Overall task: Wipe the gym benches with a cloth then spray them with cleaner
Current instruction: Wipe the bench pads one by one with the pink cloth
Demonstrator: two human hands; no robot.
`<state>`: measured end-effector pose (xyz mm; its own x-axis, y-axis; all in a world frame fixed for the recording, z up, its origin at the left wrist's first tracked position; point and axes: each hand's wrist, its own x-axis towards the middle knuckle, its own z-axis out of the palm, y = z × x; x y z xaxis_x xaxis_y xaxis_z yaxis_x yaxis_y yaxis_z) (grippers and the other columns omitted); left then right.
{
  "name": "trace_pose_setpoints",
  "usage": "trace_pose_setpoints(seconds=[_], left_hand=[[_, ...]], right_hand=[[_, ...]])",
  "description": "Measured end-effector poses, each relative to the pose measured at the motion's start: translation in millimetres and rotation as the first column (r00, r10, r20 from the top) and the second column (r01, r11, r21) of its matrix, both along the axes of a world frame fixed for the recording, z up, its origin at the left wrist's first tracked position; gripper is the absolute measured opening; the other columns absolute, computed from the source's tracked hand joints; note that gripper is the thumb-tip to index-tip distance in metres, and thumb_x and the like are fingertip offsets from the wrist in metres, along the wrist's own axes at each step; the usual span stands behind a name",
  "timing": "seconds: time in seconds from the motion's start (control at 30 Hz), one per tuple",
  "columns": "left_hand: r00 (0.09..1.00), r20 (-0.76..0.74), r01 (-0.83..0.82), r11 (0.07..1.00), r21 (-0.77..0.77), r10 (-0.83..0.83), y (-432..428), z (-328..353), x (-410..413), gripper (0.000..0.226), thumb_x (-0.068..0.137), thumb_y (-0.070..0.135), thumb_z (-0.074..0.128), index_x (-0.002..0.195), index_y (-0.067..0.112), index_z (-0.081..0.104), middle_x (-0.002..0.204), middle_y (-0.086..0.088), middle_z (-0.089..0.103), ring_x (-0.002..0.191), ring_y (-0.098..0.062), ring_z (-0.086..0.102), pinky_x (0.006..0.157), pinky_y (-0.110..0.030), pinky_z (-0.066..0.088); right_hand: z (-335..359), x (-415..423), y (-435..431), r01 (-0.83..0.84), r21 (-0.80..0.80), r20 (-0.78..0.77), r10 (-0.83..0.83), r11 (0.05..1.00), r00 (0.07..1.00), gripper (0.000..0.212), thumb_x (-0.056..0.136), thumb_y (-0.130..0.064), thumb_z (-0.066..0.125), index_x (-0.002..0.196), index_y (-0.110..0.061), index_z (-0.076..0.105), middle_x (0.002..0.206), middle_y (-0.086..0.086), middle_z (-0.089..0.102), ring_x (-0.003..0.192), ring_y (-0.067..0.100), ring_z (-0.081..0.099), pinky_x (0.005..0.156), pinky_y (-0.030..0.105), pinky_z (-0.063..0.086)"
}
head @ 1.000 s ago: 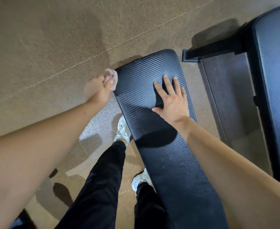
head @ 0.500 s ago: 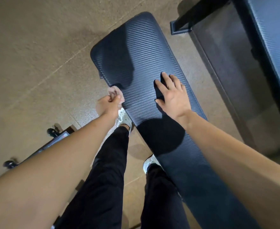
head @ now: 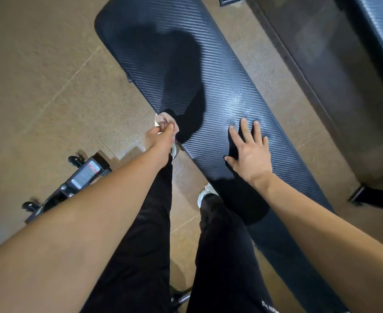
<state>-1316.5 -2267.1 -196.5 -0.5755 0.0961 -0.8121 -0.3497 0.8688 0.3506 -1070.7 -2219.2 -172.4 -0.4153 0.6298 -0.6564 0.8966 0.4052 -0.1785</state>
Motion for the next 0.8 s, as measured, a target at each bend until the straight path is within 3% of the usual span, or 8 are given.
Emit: trace_pose_setpoints(seconds=[0.2, 0.3, 0.37, 0.5, 0.63, 0.8], left_hand=[[0.989, 0.126, -0.075, 0.997, -0.029, 0.078, -19.6, 20.3, 22.6, 0.02, 0.09, 0.039, 0.076, 0.096, 0.021, 0.069, 0.106, -0.002, 0.072, 0.097, -0.014, 0.07, 0.091, -0.033, 0.06], [0.973, 0.21, -0.098, 0.995, -0.017, 0.099, -28.0, 28.6, 26.5, 0.029, 0.091, 0.034, 0.075, 0.11, 0.014, 0.068, 0.107, -0.005, 0.072, 0.097, -0.016, 0.071, 0.091, -0.031, 0.059], [0.955, 0.284, -0.086, 0.996, -0.011, 0.086, -32.8, 31.3, 27.1, 0.027, 0.092, 0.033, 0.075, 0.109, 0.014, 0.068, 0.108, -0.006, 0.074, 0.097, -0.017, 0.072, 0.093, -0.033, 0.058], [0.895, 0.441, -0.057, 0.997, -0.045, 0.071, -41.5, 35.3, 30.1, 0.035, 0.092, 0.033, 0.074, 0.121, 0.015, 0.064, 0.119, -0.009, 0.072, 0.11, -0.025, 0.069, 0.088, -0.034, 0.058], [0.838, 0.534, -0.056, 0.992, -0.112, 0.108, -50.4, 31.6, 39.7, 0.04, 0.095, 0.035, 0.07, 0.129, 0.016, 0.063, 0.116, -0.009, 0.073, 0.104, -0.028, 0.071, 0.074, -0.036, 0.061], [0.785, 0.601, -0.079, 0.986, -0.145, 0.151, -62.8, 29.1, 47.1, 0.038, 0.092, 0.035, 0.073, 0.122, 0.013, 0.068, 0.102, -0.012, 0.079, 0.091, -0.029, 0.077, 0.081, -0.041, 0.064]], right_hand=[[0.3, 8.2, 7.4, -0.011, -0.072, -0.042, 0.008, 0.997, 0.999, 0.092, 0.091, -0.045, 0.068, 0.161, -0.028, 0.01, 0.17, 0.003, -0.008, 0.155, 0.038, -0.009, 0.121, 0.063, 0.019], [2.6, 8.2, 11.0, 0.001, -0.098, -0.056, -0.006, 0.995, 0.998, 0.09, 0.092, -0.041, 0.068, 0.161, -0.029, 0.01, 0.17, 0.002, -0.01, 0.155, 0.036, -0.011, 0.122, 0.063, 0.017], [4.5, 7.2, 12.2, 0.011, -0.114, -0.06, -0.018, 0.993, 0.998, 0.087, 0.093, -0.041, 0.067, 0.161, -0.028, 0.014, 0.17, 0.002, -0.009, 0.155, 0.036, -0.011, 0.122, 0.064, 0.017], [10.8, 4.9, 3.9, 0.058, -0.096, -0.079, -0.066, 0.994, 0.995, 0.077, 0.094, -0.04, 0.065, 0.158, -0.027, 0.024, 0.17, 0.002, 0.003, 0.155, 0.038, -0.002, 0.119, 0.066, 0.021], [18.1, 12.5, -29.9, 0.14, -0.025, -0.098, -0.142, 0.99, 0.985, 0.071, 0.092, -0.039, 0.066, 0.153, -0.025, 0.034, 0.167, 0.007, 0.019, 0.149, 0.04, 0.02, 0.113, 0.061, 0.035], [22.7, 36.4, -82.1, 0.273, -0.03, -0.006, -0.273, 0.962, 0.962, 0.07, 0.092, -0.04, 0.065, 0.153, -0.024, 0.036, 0.166, 0.01, 0.023, 0.146, 0.044, 0.025, 0.111, 0.06, 0.038]])
